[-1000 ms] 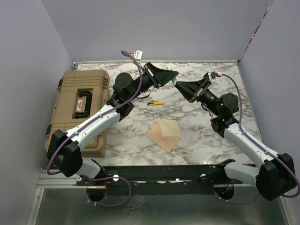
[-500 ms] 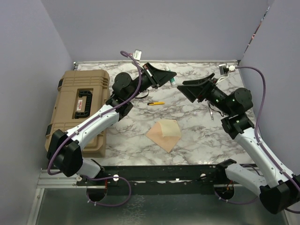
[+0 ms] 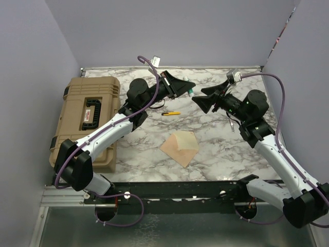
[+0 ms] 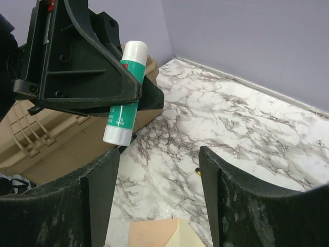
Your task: Place the letter into the envelope and seal it
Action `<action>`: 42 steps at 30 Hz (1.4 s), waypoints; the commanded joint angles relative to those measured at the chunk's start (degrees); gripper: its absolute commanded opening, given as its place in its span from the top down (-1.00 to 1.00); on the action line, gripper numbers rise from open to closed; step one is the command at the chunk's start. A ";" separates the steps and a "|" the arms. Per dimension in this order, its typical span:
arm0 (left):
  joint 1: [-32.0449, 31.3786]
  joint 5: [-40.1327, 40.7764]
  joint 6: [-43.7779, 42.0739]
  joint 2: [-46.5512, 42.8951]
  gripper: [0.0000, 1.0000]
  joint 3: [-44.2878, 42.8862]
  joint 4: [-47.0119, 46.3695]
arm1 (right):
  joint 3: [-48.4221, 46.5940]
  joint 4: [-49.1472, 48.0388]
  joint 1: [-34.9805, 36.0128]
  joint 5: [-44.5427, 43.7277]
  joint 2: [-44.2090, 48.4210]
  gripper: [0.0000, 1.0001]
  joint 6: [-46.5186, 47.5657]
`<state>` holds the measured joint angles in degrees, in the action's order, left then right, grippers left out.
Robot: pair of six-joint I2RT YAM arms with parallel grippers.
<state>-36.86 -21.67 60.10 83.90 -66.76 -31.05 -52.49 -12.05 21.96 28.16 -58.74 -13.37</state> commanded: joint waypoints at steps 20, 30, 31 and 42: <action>0.21 -1.33 -2.47 -0.07 1.00 -0.82 -0.55 | -4.84 -2.56 3.71 3.61 -4.70 0.03 -7.23; 0.17 -0.48 -2.66 -0.16 1.00 -0.66 -0.51 | -4.20 -4.36 3.66 6.24 -4.66 -0.20 -8.24; 0.19 -0.40 -2.55 -0.16 1.00 -0.53 -0.55 | -4.33 -4.33 3.66 6.16 -4.94 -0.12 -8.63; 0.20 -0.51 -5.33 -2.22 1.00 0.17 -1.96 | -4.85 -5.03 3.71 4.79 -5.68 0.99 -22.62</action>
<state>-36.32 -22.00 57.56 83.90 -66.76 -30.81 -55.68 -14.87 25.06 31.51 -64.29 -27.27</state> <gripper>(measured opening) 0.180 0.050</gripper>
